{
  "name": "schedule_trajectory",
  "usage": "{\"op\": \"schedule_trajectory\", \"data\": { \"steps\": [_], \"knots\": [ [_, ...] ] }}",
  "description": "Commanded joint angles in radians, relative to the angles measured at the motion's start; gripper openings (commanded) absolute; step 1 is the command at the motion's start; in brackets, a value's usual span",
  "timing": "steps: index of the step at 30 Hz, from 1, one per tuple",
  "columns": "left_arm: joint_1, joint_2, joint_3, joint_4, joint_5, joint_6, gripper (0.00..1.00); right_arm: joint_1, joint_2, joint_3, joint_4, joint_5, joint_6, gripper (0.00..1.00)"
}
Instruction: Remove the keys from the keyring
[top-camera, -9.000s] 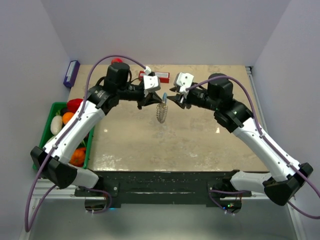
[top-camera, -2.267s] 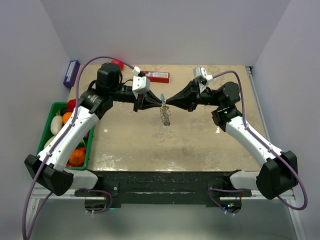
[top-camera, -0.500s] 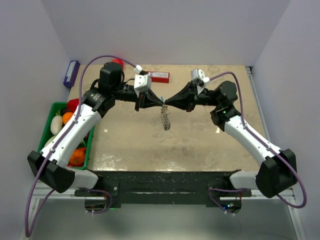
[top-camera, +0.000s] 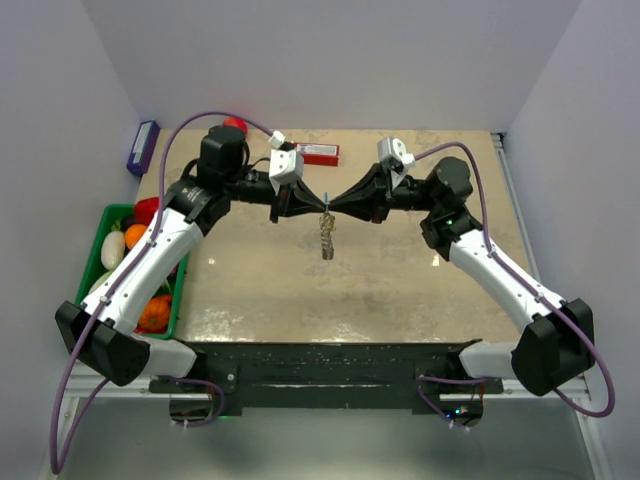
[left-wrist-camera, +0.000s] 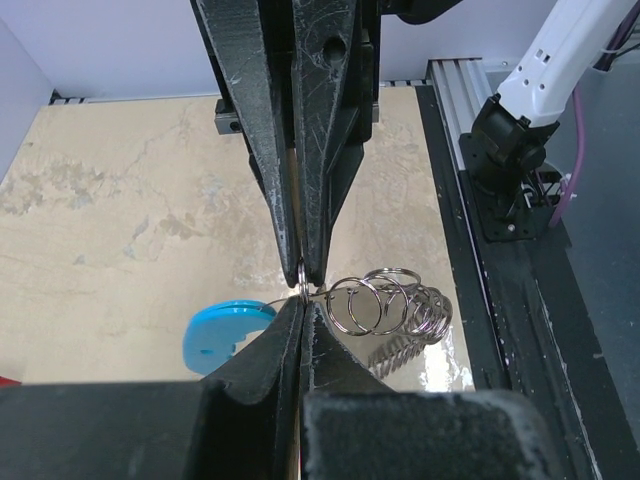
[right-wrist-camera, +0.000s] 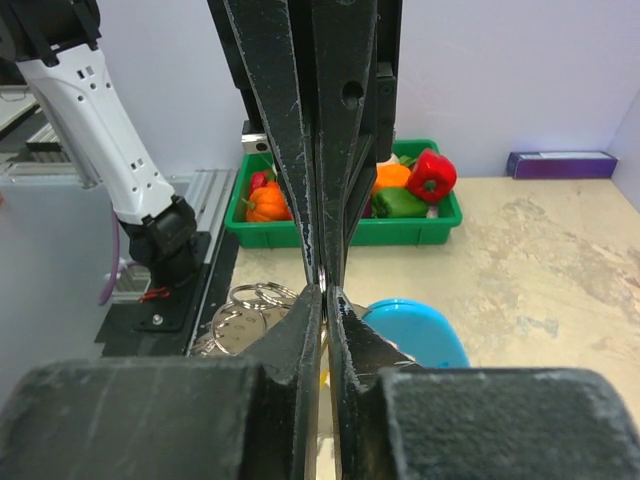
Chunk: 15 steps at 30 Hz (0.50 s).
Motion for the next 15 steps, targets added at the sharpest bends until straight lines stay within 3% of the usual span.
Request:
{"op": "schedule_trajectory", "data": {
  "steps": [1,2,10,15],
  "knots": [
    [0.004,-0.030,-0.005,0.034,0.024,0.012,0.00,0.006,-0.003,0.063,-0.081,0.000,-0.063,0.15],
    [0.005,-0.031,-0.005,0.032,0.024,0.012,0.00,0.004,-0.003,0.066,-0.092,0.000,-0.070,0.20],
    [0.004,-0.034,0.008,0.020,0.017,0.020,0.00,0.004,0.004,0.127,-0.218,-0.010,-0.148,0.31],
    [0.005,-0.027,0.039,-0.037,-0.005,0.053,0.00,0.004,0.027,0.286,-0.553,0.006,-0.369,0.38]
  ]
}}
